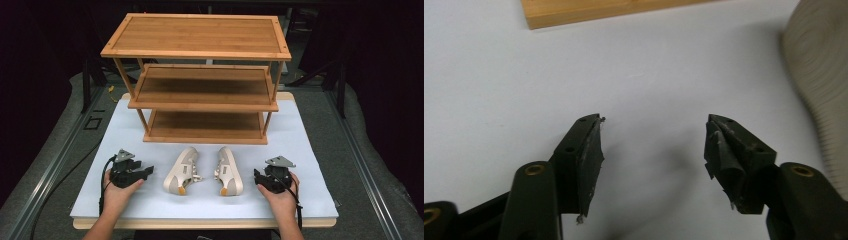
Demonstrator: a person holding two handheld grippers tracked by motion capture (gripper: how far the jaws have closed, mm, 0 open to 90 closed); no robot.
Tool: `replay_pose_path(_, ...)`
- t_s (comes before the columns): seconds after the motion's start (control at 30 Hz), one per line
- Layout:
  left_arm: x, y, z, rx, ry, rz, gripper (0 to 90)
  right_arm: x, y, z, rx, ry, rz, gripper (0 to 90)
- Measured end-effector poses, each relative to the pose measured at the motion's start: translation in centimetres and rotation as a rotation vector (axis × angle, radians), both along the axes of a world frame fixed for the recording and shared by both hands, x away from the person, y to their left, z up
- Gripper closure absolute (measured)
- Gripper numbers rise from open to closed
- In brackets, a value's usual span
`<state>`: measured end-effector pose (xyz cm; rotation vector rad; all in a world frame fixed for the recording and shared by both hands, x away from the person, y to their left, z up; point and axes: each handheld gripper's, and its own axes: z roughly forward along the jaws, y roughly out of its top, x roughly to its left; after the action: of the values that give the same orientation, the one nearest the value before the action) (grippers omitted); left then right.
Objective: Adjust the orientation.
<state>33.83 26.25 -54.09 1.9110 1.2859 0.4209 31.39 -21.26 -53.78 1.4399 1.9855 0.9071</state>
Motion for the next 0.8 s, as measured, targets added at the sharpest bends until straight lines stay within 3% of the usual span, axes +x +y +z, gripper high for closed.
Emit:
replay_pose_path(0.1, -0.5, 0.1, 0.6, -0.007, -0.027, 0.000, 43.0, -0.7, 0.1, 0.7, 0.022, -0.026, 0.012, 37.3)
replay_pose_path(0.17, -0.8, 0.1, 0.9, -0.014, -0.041, -0.005, 44.2, -1.1, 0.2, 1.0, 0.004, -0.042, -0.013, 37.5)
replay_pose_path(0.27, -1.2, 0.1, 1.2, -0.009, -0.056, -0.004, 45.6, -1.2, 0.2, 1.2, 0.042, -0.045, 0.010, 38.6)
replay_pose_path(0.43, -1.7, -0.4, 1.7, -0.005, -0.069, -0.023, 50.5, -1.4, 0.3, 1.4, 0.062, -0.043, 0.009, 44.0)
replay_pose_path(0.67, -2.8, -1.6, 2.8, -0.033, -0.097, -0.083, 68.4, -1.6, 0.3, 1.7, 0.077, -0.059, 0.005, 50.9)
replay_pose_path(0.8, -3.5, -2.6, 3.5, -0.028, -0.120, -0.127, 77.3, -1.6, 0.4, 1.7, 0.076, -0.065, 0.011, 52.4)
